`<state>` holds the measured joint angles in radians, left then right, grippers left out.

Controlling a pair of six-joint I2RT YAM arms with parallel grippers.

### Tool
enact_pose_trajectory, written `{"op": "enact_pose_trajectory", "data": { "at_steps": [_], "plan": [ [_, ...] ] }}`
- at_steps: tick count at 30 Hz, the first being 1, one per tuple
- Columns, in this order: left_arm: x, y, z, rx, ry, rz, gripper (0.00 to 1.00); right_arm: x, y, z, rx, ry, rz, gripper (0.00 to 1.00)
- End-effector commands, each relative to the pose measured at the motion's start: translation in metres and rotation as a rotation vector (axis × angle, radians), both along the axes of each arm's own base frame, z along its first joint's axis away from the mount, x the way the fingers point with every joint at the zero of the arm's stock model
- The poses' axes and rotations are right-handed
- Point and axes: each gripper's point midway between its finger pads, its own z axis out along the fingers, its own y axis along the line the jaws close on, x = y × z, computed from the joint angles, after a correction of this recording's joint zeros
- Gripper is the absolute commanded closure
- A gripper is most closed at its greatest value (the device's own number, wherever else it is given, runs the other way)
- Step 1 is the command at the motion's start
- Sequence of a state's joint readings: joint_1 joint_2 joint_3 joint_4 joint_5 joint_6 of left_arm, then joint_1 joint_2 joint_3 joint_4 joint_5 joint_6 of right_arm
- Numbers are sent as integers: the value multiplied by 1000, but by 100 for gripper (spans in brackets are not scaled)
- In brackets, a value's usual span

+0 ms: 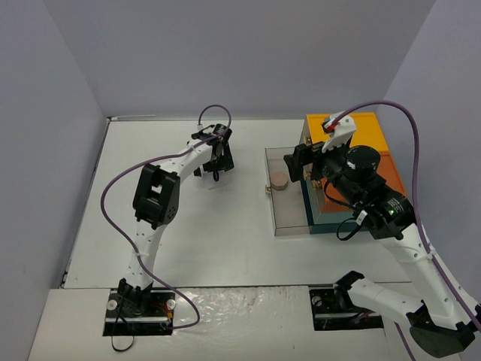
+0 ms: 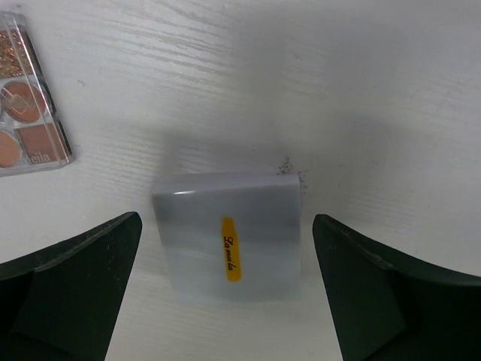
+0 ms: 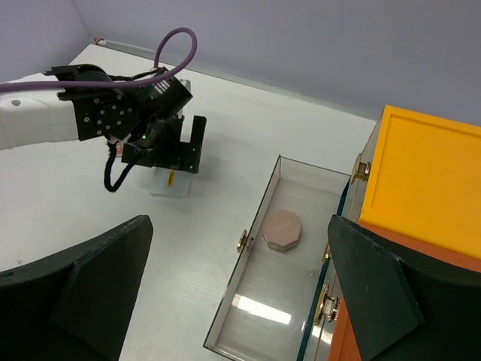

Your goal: Organize the makeup

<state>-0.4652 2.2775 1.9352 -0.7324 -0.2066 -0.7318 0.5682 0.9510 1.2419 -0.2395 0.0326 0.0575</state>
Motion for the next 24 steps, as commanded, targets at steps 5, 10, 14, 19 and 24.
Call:
{"op": "enact_pose_trajectory", "data": {
  "at_steps": [5, 10, 14, 19, 24],
  "plan": [
    [-36, -1, -2, -30, 51, 18, 7, 1, 1, 23, 51, -90, 5, 0],
    [-48, 4, -15, -28, 78, 22, 15, 3, 4, 19, 52, -82, 16, 0],
    [-49, 3, -14, -32, 73, 15, 29, 3, 4, 20, 51, -85, 17, 0],
    [-47, 3, 15, -21, 11, -55, 53, 1, 3, 21, 58, -87, 15, 0],
    [-50, -33, 67, -45, -116, -306, 57, -2, 2, 28, 72, -100, 16, 0]
  ]
}}
